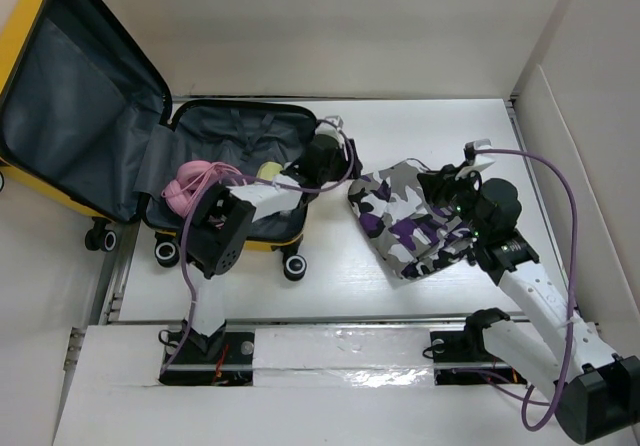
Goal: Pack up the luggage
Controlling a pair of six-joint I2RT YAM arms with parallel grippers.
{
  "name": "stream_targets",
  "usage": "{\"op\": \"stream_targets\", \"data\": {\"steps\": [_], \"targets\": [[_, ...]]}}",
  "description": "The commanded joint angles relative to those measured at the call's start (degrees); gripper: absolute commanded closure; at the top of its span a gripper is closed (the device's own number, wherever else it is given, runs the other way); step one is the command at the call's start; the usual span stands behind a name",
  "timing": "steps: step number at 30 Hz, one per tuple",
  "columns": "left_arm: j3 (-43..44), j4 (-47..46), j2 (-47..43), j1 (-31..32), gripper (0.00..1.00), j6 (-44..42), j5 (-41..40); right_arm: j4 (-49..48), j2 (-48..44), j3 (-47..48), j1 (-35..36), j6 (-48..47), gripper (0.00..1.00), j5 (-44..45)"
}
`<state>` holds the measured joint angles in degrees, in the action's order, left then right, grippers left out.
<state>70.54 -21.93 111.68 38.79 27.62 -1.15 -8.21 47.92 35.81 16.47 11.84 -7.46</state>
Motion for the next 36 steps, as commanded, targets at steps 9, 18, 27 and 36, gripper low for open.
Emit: {"op": "stream_targets", "data": {"steps": [9,18,27,36], "targets": [[-2.6,1.6,-11.2,3.0,0.57,0.1,-2.5,-2.8,-1.3,0.0,-0.3,-0.1,0.68,0.9],[-20.4,-4.4,-21.0,13.0,1.00,11.7,-4.8,-3.6,-3.3,-1.3,-0.3,1.4,0.94,5.2],[-19.9,-3.3,-13.3,13.7,0.21,20.8,-1.1,-4.1,-3.1,-1.3,-0.3,1.3,0.60,4.6],[-9.3,-0.6,-0.5,13.7,0.19,21.0,-2.4,-4.0,-2.9,-1.0,-0.3,0.6,0.60,3.2]]}}
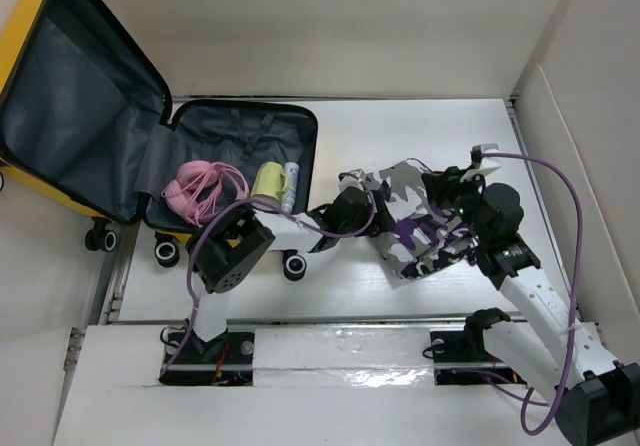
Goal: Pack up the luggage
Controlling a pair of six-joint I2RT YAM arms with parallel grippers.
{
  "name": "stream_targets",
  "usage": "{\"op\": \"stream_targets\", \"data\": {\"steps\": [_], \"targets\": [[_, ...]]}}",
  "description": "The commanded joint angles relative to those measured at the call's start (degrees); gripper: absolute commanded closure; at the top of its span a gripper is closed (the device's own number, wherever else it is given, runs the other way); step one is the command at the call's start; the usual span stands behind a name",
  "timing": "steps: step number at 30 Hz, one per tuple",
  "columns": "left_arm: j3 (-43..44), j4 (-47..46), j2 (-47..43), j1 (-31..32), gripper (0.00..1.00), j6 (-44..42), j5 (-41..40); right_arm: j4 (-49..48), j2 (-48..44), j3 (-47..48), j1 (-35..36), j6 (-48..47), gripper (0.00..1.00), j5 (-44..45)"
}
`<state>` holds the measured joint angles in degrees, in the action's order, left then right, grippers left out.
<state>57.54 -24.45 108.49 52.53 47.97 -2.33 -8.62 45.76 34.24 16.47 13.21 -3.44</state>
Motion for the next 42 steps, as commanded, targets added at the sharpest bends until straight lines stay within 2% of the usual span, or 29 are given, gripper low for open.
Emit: {"op": "stream_targets", "data": {"steps": [1,7,11,16,17,21,23,30,35,38,39,42], "targets": [[4.8,2.6,3.7,-0.1,0.19,0.7,-1.7,-3.6,-0.8,0.6,-0.3,-0.8,0.60,-0.8],[8.6,3.0,8.9,1.7,0.30,-0.2,-8.1,-3.4,-1.5,0.5,-0.3,-0.7,0.60,-1.6],[9.3,1.6,9.4,1.7,0.66,-3.4,-14.5,-3.8,-1.5,0.4,-0.3,-0.4,0.60,-3.1],[14.6,2.2,11.1,1.1,0.91,-7.7,-15.4,-4.1,-1.4,0.5,-0.3,-0.2,0.60,-4.3],[14.6,1.5,10.9,1.1,1.00,-8.4,-15.2,-3.9,-1.4,0.5,-0.3,-0.3,0.60,-4.7],[15.1,-0.3,8.0,-1.4,1.00,-12.5,-12.3,-3.7,-2.2,0.5,-0.3,-0.6,0.61,-4.5],[15.2,-0.2,3.8,-2.0,1.00,-16.8,-11.3,-4.3,-2.3,0.2,-0.3,-0.2,0.61,-4.4],[20.5,9.2,-8.5,-10.2,1.00,-26.5,-4.1,-3.8,-2.8,0.1,-0.3,0.1,0.61,-3.3],[21.4,15.6,-17.5,-18.7,1.00,-25.6,-0.5,-2.7,-4.4,0.2,-0.3,-0.1,0.61,-1.7],[15.3,15.0,-23.6,-27.6,1.00,-21.5,2.8,-2.4,-4.5,0.5,-0.3,-0.6,0.61,-2.1],[14.1,15.2,-25.0,-27.7,1.00,-20.8,3.8,-2.2,-4.6,0.5,-0.3,-0.6,0.61,-2.2],[10.9,17.1,-30.5,-36.1,1.00,-19.2,4.0,-2.0,-5.0,0.6,-0.3,-0.6,0.61,-2.6]]}}
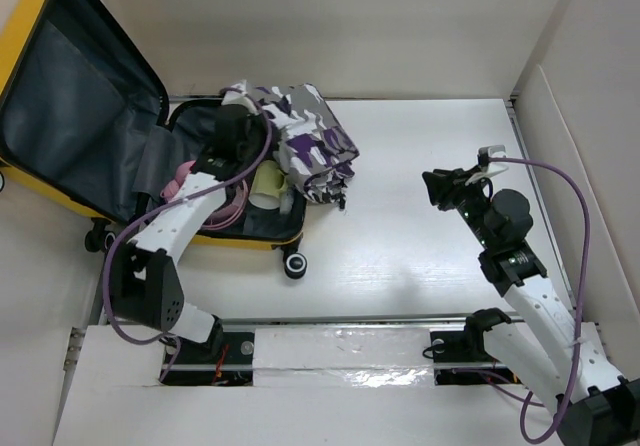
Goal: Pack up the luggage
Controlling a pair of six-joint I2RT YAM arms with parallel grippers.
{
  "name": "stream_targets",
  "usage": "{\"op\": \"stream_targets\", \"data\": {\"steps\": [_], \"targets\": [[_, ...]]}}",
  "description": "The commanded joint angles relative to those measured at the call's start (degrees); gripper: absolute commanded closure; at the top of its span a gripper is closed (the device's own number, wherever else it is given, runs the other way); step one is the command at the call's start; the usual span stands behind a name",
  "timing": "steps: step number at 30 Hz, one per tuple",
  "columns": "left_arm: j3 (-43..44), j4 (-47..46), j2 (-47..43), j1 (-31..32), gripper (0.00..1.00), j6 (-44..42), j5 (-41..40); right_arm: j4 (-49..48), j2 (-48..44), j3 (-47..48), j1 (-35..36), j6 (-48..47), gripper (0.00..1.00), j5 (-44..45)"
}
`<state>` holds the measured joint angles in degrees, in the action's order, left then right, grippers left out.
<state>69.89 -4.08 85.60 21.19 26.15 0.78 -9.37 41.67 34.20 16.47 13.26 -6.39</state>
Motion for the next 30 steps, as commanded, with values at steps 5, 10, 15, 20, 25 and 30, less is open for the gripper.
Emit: {"op": "stream_targets", "data": {"steps": [5,10,15,20,25,30], "targets": [[-8.8,-2.7,-11.4,-21.8,1.00,5.1,7.7,-1.2,-1.9,0.3,-0.3,-0.7,0.61,0.4],[-13.0,-0.8,-12.9,-28.1,1.00,4.3,6.0,-0.7,-2.1,0.4,-0.3,-1.4,0.61,0.5],[-11.0,1.3,-12.1,-28.7,1.00,0.4,0.2,-0.5,-1.6,0.7,-0.3,-1.7,0.61,-0.5],[-4.9,6.4,-6.4,-28.7,1.00,-1.7,-3.3,0.0,-2.0,1.0,-0.3,-2.0,0.60,-0.7],[-6.2,7.8,-9.6,-28.7,0.76,0.7,-6.7,0.1,-1.9,1.1,-0.3,-2.1,0.60,-1.3],[-5.1,13.2,-17.2,-28.7,0.54,3.1,-13.4,0.0,-1.2,1.0,-0.3,-1.7,0.63,-2.0]]}}
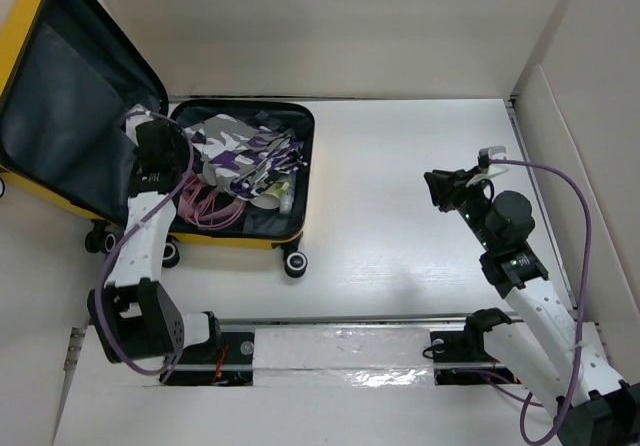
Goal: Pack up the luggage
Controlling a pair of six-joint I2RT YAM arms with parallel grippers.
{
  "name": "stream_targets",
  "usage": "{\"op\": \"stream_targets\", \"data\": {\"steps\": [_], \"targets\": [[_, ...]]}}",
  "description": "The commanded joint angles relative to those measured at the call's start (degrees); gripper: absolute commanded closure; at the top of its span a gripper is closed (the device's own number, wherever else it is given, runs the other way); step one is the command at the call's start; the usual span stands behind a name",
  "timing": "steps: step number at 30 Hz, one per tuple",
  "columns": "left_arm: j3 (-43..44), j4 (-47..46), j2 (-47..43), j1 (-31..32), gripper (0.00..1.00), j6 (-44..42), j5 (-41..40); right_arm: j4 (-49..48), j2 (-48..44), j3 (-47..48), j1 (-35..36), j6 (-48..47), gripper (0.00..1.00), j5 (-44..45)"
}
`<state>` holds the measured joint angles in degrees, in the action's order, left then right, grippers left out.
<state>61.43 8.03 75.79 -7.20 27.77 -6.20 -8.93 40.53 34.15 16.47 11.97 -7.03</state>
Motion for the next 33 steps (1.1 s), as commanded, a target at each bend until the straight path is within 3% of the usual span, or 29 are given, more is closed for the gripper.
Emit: {"op": "stream_targets", "data": {"steps": [1,2,3,4,5,8,10,16,17,18,19,20,23,29,31,33], "targets": [[3.2,1.8,-9.1,-0.3,0.55,1.9,-7.7,-0.4,-0.1,1.2,-0.3,-0.4,0.70,-1.4],[2.9,2.3,-12.6,-0.3,0.59,3.0,-11.3,0.4,-0.2,1.5,-0.3,-0.3,0.88,-1.3],[2.6,4.1,-14.6,-0.3,0.61,3.9,-13.9,0.8,-0.4,1.8,-0.3,-0.5,0.98,-1.3],[1.3,4.4,-17.0,-0.3,0.64,4.7,-16.7,0.8,-0.8,1.9,-0.3,-0.7,0.98,-1.3],[0.5,4.4,-21.9,-0.3,0.77,5.6,-22.1,1.2,-1.0,2.0,-0.3,-0.8,1.00,-1.5],[-1.7,5.2,-29.3,-0.3,0.95,6.4,-30.9,0.8,-1.3,1.9,-0.3,-0.9,1.00,-2.3],[-0.2,8.7,-30.3,-0.3,1.00,6.9,-35.4,1.0,-1.5,2.0,-0.3,-0.9,1.00,-2.5],[5.2,21.7,-23.9,-0.3,1.00,5.6,-57.8,1.4,-2.6,1.9,-0.3,-1.4,0.94,-2.0],[5.3,21.3,-21.1,-1.8,0.87,0.8,-58.0,1.5,-2.6,2.0,-0.3,-1.4,0.89,-2.1],[5.5,21.2,-19.6,-7.2,0.79,-0.8,-56.6,1.9,-2.4,2.2,-0.3,-1.9,0.86,-2.5],[8.9,24.8,-17.5,-10.4,0.72,1.0,-55.2,2.5,-2.0,2.6,-0.3,-2.3,0.84,-2.7],[10.0,26.7,-14.9,-13.0,0.59,1.9,-52.5,3.9,-1.9,3.5,-0.3,-2.7,0.82,-3.3],[10.7,23.4,-14.4,-13.5,0.48,-1.1,-50.6,4.5,-1.6,4.2,-0.3,-3.2,0.79,-4.9],[11.6,19.1,-11.8,-13.5,0.43,-4.7,-51.0,3.0,-0.1,4.0,0.8,-3.4,0.77,-6.7],[12.9,19.0,-10.8,-13.5,0.45,-5.4,-51.3,3.0,0.3,4.2,1.4,-3.5,0.76,-6.7],[13.3,18.6,-10.0,-13.5,0.53,-5.2,-50.7,3.0,0.8,4.1,1.4,-3.6,0.76,-5.9]]}}
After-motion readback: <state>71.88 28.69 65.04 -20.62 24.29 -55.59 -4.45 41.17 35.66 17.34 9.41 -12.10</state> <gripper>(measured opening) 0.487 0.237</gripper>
